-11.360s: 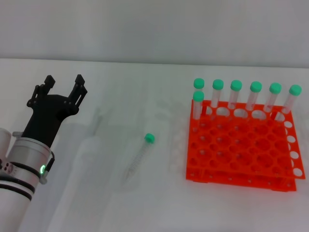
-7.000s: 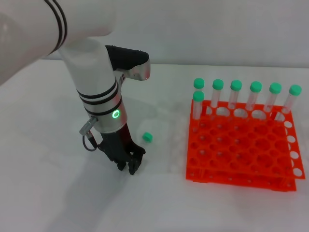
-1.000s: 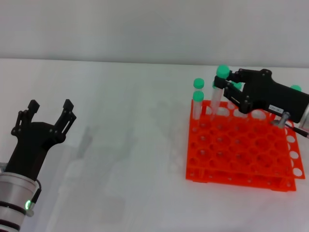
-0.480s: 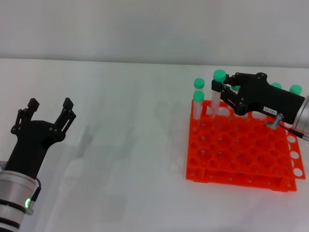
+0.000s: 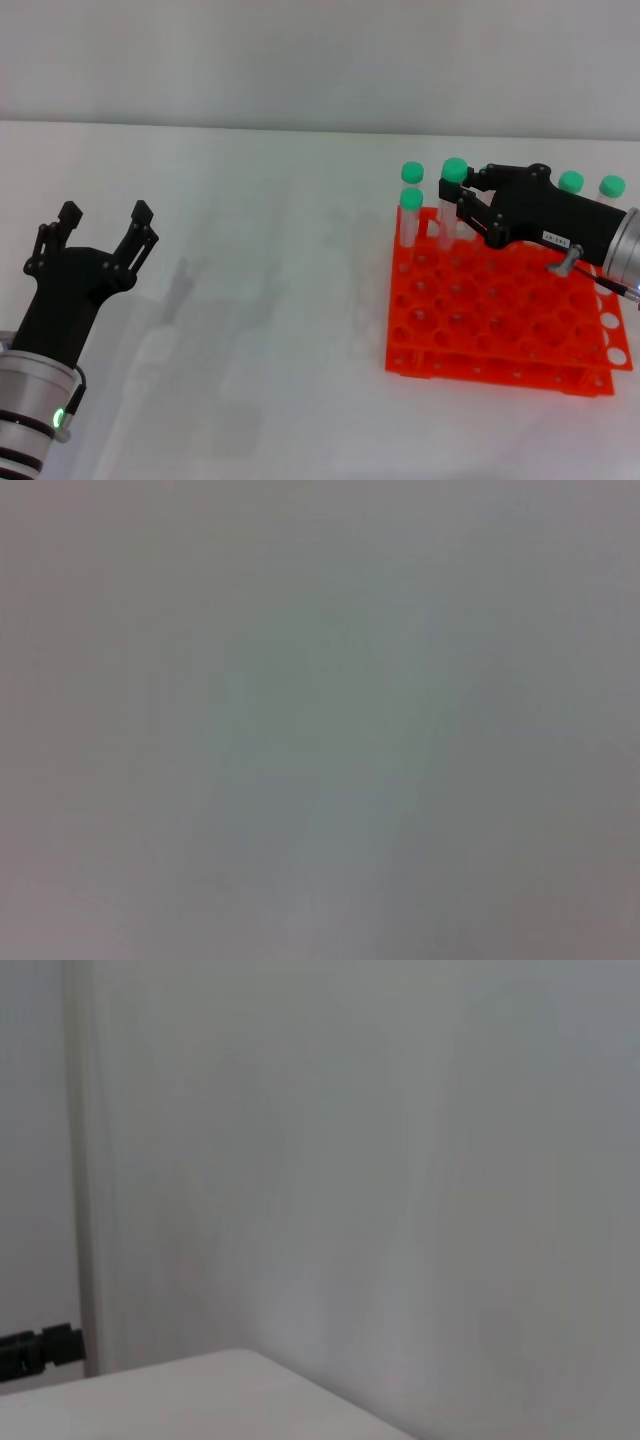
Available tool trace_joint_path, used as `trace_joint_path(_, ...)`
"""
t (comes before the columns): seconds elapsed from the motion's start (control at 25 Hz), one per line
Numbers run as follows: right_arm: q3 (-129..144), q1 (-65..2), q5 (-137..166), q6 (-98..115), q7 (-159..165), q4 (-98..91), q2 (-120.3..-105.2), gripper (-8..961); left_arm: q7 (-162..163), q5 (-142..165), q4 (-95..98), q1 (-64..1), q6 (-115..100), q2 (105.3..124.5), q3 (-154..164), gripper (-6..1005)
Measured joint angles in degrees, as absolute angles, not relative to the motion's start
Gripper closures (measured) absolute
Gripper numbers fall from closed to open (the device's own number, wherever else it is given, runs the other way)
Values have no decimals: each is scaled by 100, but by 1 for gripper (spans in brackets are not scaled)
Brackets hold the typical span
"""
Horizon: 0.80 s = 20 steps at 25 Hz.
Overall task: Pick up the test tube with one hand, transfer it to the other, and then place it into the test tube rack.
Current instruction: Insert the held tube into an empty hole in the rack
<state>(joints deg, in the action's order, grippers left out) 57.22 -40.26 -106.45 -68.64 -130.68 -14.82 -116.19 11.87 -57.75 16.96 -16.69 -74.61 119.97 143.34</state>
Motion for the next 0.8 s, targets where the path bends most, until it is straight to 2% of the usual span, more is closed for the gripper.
trace_joint_path(0.8,5679,-3964,-10653,-6527,-13189,-1232,-11619,713,1187,-5861,1661,-1796,-7462,11993,14326,105)
